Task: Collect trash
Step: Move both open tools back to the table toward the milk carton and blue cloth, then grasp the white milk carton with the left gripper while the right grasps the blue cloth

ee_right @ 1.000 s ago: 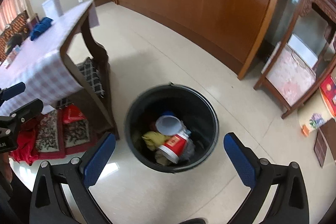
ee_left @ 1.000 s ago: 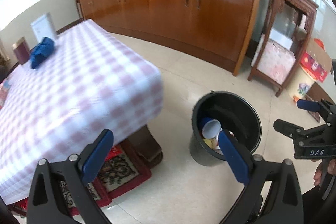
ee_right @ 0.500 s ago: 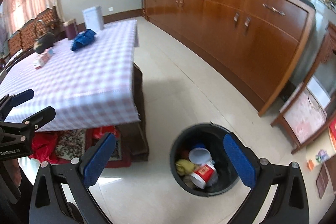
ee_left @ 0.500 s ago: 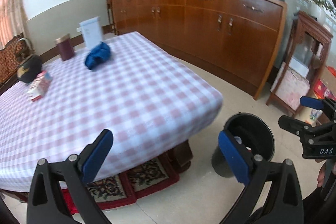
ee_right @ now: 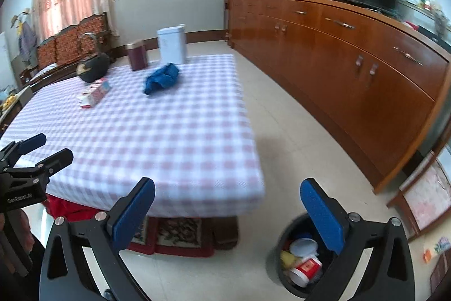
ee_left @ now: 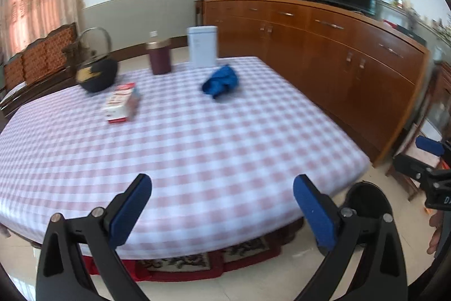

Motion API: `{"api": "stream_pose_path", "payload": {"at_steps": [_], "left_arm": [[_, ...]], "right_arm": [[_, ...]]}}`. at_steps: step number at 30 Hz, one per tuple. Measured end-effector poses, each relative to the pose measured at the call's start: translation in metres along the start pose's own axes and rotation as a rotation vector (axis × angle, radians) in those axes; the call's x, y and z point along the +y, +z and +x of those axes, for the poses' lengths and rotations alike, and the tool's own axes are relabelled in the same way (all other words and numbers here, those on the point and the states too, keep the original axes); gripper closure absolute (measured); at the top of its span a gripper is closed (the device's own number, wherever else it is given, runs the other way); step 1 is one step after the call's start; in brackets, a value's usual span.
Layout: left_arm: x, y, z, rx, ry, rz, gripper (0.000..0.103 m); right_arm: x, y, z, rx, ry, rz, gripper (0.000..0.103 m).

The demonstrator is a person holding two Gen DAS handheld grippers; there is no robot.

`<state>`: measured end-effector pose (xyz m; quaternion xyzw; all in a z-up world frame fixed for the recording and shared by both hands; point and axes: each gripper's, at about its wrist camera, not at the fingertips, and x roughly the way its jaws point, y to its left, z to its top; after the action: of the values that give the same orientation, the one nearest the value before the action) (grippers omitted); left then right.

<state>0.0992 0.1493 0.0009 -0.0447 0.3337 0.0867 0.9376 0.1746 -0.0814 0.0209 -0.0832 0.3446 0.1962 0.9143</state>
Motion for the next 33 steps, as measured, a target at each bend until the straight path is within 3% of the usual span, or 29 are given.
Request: {"api": "stream_pose_path", "payload": {"at_steps": [4,10,12,16,26,33], "left_arm": [[0.027,0.004,0.004,-0.02,0.118,0.001,0.002],[0.071,0.02,0.016,-0.037,0.219,-0.018,0.002],[0.085,0.028,0.026,-0.032,0.273,-0.019,0.002],[0.124,0.047,0.056,0.004,0.242,-0.114,0.002],[0.151,0.082,0.134,0.061,0.26,-0.106,0.003],[0.158,0.092,0.175,0.124,0.226,-0.094,0.016]], "right_arm": [[0.027,0.016,0.015,-0.006,0.023,-0.035,0.0],[0.061,0.042,0.05,-0.009,0.116,-0.04,0.0],[0.076,0.054,0.07,0.029,0.137,-0.058,0.0],[0.096,0.08,0.104,0.042,0.123,-0.075,0.0],[0.132,0.145,0.209,0.114,0.127,-0.116,0.0],[0.145,0.164,0.271,0.17,0.105,-0.145,0.0]]}}
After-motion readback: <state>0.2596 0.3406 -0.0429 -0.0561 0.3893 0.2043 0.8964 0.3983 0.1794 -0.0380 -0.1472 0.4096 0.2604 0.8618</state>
